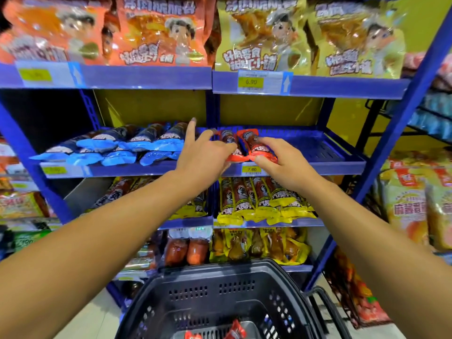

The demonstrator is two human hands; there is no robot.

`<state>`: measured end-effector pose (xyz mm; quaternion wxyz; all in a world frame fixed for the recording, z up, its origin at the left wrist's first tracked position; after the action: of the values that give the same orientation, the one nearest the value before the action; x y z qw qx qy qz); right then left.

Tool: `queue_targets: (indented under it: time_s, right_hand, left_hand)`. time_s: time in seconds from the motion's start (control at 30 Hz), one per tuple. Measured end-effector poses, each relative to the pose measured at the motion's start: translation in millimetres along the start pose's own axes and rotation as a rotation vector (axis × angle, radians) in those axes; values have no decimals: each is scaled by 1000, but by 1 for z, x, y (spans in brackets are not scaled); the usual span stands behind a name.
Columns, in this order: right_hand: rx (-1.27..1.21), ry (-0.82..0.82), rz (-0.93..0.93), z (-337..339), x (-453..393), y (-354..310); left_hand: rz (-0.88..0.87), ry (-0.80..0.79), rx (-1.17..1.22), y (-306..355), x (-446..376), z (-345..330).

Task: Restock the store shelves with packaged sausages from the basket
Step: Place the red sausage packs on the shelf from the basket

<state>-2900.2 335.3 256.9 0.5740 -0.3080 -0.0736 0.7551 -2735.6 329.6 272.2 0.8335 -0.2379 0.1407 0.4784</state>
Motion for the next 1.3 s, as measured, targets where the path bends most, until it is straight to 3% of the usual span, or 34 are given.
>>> queue_targets:
  time_s: [0.47, 0.83, 1.1, 1.3]
  right_hand:
    - [201, -123, -52, -4, -16, -3]
    - [211, -101, -103, 7, 1, -8]
    - [453, 84, 89, 1, 69, -51]
    - [512, -82, 119, -54, 144, -51]
  left_hand:
    - [-8, -8, 10, -2, -1, 1]
    - [7, -91, 72, 5, 1, 7]
    - [-30, 73, 205, 18, 62, 33]
    - [2, -1, 293, 30, 130, 6]
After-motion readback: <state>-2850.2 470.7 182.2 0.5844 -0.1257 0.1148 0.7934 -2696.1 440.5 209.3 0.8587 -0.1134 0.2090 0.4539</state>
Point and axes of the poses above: each hand's wrist, its own x-axis away from the middle knuckle, its own z-axis out of the back of the hand, y = z × x, the point moved 7 cm from there along -x, towards the middle knuckle, and after that the axes turned 2 degrees about -y, right-handed, at the moved point
